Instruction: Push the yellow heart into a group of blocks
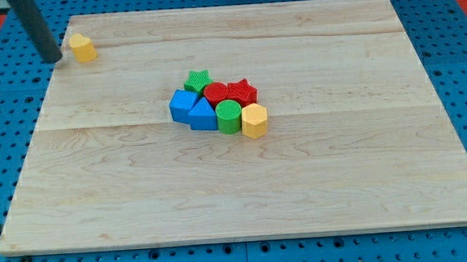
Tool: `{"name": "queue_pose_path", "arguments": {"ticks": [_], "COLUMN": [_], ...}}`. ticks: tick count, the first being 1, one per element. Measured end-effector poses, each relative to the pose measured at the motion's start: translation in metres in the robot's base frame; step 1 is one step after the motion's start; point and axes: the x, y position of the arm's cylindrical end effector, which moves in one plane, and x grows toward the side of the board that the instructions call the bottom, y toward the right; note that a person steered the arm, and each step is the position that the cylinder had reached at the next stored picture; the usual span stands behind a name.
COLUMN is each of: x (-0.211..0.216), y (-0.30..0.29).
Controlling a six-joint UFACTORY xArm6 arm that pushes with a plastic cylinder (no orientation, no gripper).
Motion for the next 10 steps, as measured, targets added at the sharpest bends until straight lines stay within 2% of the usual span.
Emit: {"name": "queue_pose_path", "arguments": {"ticks": [1,2,3,4,5,6,7,8,9,10], "x": [-0.012,0.016,0.017,0.001,-0.012,0.001,0.0,-0.031,-0.032,0.014], "y": [0.021,0.106,0.12,0.079,0.132,0.187,0.213,0.193,0.213,0.235]}}
